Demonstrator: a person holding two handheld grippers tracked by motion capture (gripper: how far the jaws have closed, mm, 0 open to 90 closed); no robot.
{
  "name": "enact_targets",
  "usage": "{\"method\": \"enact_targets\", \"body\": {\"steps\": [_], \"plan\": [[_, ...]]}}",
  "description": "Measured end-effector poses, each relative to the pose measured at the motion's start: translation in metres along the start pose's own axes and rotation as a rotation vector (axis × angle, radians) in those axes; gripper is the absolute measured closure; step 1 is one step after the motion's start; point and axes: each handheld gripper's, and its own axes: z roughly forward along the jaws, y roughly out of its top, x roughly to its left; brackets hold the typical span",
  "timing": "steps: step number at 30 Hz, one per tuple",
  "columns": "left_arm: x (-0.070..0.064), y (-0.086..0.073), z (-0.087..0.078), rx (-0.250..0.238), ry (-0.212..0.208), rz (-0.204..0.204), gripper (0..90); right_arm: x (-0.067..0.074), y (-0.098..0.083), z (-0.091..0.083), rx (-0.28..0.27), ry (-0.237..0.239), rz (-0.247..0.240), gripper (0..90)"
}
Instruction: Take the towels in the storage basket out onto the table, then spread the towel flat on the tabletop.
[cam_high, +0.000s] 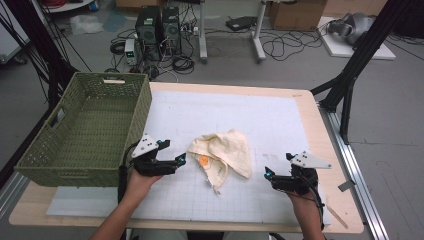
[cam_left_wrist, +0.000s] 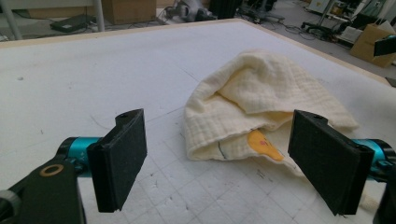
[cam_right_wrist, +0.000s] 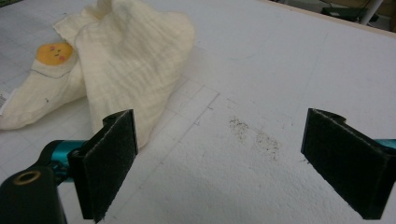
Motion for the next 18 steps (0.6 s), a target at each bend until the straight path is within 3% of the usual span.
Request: {"method": "enact_targets", "body": {"steps": [18], "plan": [[-0.0056,0.0018,0.0029,0.015,-0.025,0.018,21.8,-0.0040,-0.0022,-0.0015,0.005,-0.002,0.002,10.1]]}}
